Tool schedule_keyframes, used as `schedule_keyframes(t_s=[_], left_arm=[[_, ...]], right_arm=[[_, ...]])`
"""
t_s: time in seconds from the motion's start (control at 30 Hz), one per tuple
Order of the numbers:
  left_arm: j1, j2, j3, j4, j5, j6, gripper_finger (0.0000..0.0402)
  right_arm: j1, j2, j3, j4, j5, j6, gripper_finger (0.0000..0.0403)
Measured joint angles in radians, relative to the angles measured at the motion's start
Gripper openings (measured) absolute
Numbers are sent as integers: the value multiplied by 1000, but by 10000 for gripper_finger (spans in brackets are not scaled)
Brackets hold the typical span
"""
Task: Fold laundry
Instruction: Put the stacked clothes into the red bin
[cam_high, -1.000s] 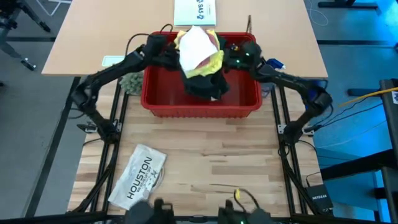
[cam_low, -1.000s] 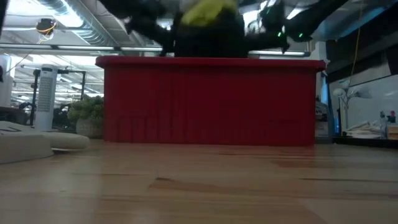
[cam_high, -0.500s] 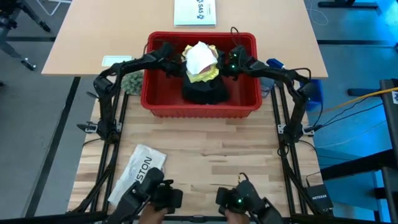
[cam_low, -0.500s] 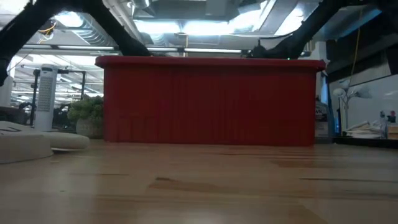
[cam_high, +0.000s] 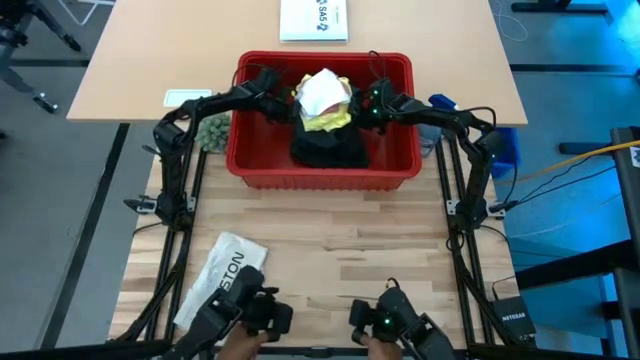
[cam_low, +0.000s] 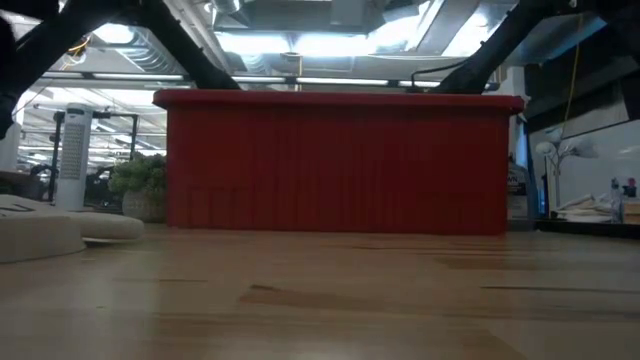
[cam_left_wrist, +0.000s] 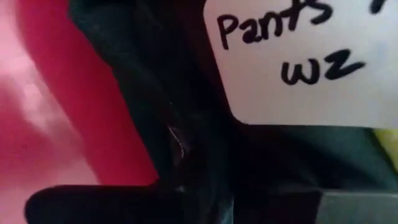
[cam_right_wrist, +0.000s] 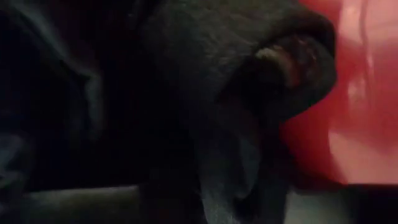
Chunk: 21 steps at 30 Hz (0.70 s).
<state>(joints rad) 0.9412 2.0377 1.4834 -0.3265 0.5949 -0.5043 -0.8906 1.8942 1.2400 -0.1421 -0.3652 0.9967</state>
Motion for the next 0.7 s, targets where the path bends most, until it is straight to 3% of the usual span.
schedule_keyframes(t_s=[0.33, 0.5, 0.7], left_arm=[[55, 0, 3, -129, -9, 84, 74], [56, -7, 4, -207, -20, 153, 84], [62, -13, 88, -341, -59, 233, 88]], right_arm=[[6, 0, 0, -64, 24, 19, 199], [6, -19, 0, -78, 34, -5, 209], [-6, -61, 1, -153, 78, -46, 209]])
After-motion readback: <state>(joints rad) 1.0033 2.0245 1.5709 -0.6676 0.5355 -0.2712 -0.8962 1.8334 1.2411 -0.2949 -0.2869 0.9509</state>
